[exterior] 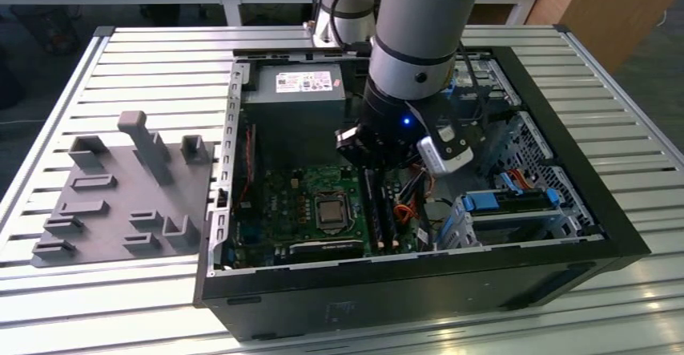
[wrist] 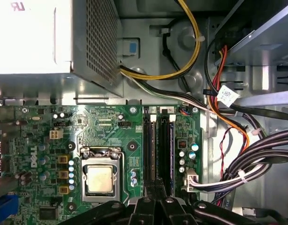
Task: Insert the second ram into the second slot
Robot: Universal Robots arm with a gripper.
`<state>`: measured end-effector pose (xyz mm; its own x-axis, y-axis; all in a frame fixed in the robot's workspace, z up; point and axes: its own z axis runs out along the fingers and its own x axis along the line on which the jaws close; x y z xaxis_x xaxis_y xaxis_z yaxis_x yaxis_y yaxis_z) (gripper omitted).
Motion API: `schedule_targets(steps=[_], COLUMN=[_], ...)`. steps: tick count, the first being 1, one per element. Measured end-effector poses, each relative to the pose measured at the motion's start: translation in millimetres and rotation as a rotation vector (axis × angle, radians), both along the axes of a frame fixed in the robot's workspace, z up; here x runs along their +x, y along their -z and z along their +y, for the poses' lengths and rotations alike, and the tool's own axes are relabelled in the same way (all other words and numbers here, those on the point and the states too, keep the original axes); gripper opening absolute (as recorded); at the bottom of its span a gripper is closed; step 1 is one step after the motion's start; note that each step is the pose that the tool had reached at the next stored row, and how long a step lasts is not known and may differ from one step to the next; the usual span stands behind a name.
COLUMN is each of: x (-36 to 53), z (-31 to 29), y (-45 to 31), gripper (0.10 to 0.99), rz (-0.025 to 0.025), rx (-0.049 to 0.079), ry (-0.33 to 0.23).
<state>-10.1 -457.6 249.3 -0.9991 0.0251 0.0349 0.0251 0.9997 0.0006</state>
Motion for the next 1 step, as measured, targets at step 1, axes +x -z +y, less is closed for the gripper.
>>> schedule_targets(steps=[1], x=[0.0], z=[0.0], y=[0.0], gripper=[0.122], rz=[0.0000], rx=[0.000], ry=[0.000])
